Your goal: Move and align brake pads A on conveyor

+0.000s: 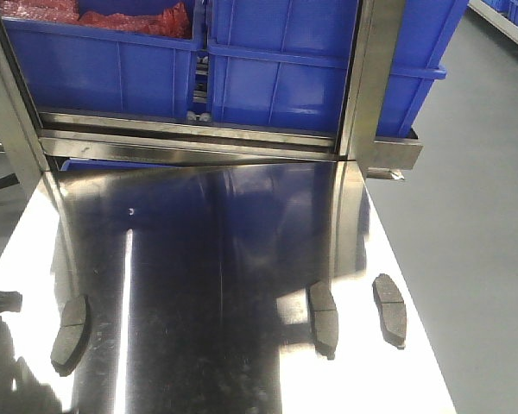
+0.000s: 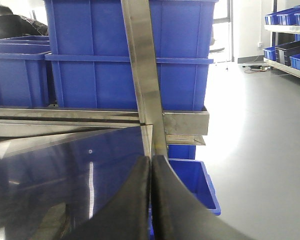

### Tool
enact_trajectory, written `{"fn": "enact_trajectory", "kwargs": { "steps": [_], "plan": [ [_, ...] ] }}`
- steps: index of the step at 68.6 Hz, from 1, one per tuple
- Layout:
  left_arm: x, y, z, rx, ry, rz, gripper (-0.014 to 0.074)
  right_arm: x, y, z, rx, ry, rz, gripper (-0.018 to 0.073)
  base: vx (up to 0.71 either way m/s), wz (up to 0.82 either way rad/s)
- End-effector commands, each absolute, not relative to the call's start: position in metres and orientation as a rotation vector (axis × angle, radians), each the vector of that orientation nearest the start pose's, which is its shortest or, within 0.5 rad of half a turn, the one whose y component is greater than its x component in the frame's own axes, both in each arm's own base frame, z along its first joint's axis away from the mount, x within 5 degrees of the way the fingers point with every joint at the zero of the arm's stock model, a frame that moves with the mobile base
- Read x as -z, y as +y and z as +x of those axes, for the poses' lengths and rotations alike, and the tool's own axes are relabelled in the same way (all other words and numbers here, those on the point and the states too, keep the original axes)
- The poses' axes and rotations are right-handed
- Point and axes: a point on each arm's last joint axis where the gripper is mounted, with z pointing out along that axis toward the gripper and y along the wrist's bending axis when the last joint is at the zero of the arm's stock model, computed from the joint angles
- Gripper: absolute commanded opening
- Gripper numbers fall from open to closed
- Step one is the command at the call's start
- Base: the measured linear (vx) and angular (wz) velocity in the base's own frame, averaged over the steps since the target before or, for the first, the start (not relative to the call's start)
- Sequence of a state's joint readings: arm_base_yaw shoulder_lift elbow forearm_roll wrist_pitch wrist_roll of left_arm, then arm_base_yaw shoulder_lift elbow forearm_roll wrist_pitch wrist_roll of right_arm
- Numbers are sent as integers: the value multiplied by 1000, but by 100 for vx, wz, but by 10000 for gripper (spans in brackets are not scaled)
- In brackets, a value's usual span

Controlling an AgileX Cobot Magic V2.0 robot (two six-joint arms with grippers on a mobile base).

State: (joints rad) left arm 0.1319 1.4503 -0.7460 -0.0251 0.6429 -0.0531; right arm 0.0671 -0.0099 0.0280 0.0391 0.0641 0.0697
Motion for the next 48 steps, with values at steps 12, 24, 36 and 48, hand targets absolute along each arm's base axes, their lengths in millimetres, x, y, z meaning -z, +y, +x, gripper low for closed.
{"fn": "enact_trajectory", "kwargs": {
  "steps": [12, 24, 36, 48],
  "plan": [
    [-258, 27, 227, 4, 2562, -240, 72, -199, 4, 56, -139, 1494, 26, -5, 0, 0],
    [-283, 25, 209, 0, 2454, -228, 72, -199, 4, 56, -139, 1494, 26, -5, 0, 0],
    [-306, 17, 189, 35, 2340, -141, 72, -199, 4, 56, -139, 1494, 26, -5, 0, 0],
    [-308, -2, 167, 82, 2227, 30, 72, -199, 4, 56, -139, 1494, 26, -5, 0, 0]
  ]
}}
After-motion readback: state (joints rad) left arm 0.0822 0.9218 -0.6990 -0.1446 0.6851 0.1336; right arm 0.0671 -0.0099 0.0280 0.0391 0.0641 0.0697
